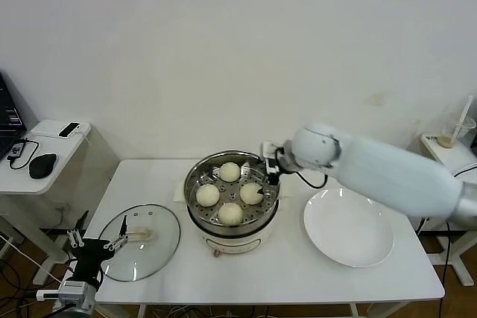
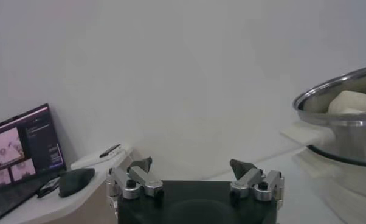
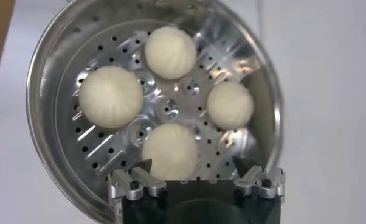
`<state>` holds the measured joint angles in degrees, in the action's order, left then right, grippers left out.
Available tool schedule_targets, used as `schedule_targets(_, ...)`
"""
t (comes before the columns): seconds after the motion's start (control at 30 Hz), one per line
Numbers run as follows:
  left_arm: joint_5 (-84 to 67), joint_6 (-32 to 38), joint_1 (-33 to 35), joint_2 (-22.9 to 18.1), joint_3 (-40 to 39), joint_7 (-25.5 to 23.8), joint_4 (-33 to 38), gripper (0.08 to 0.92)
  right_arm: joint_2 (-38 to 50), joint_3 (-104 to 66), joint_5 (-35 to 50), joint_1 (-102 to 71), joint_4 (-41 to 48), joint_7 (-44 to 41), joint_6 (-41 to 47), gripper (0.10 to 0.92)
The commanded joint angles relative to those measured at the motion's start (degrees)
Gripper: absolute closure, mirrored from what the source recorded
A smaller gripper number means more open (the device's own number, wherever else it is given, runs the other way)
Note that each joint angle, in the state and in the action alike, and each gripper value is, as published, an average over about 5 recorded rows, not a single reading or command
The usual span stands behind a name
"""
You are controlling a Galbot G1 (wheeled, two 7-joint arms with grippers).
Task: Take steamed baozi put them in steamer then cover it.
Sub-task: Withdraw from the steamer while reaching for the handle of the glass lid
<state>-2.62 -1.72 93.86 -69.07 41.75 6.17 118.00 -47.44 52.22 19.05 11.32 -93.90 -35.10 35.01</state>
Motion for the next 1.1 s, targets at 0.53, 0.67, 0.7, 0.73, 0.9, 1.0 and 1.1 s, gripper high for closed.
schedule_targets(0.53,6.36,2.34,0.24,-1.88,-2.76,3.77,-4.99,0.177,-21.59,-88.61,-11.90,-88.11,-13.49,30.04,-47.31,0.203)
schedule_targets(0.67,20.22,2.14,-0.24,-1.42,-2.69,5.04,-8.10,0.177,-29.03,-96.13,-11.46,-93.96,-13.38,28.11,-48.10,0.203)
schedule_targets(0.7,23.94,2.30,-0.38,-1.05,-2.32,4.86,-8.97,0.177,-29.88,-97.17,-11.26,-95.15,-13.47,27.91,-47.98,0.203)
schedule_targets(0.73,28.25,2.67,-0.49,-0.60,-1.72,4.51,-9.91,0.177,-30.64,-98.17,-11.05,-96.52,-13.59,27.73,-47.81,0.203)
schedule_targets(0.9,48.20,6.04,-0.06,0.48,1.92,3.68,-13.26,0.177,-32.17,-102.28,-9.37,-102.47,-14.33,27.03,-46.69,0.203)
schedule_targets(1.0,61.21,7.78,0.65,0.49,3.18,4.60,-14.63,0.177,-32.62,-103.54,-9.08,-104.85,-14.79,26.88,-46.35,0.203)
schedule_targets(1.1,70.49,8.29,0.88,0.46,3.73,5.52,-15.72,0.177,-33.09,-103.94,-9.23,-105.97,-14.79,27.09,-46.46,0.203)
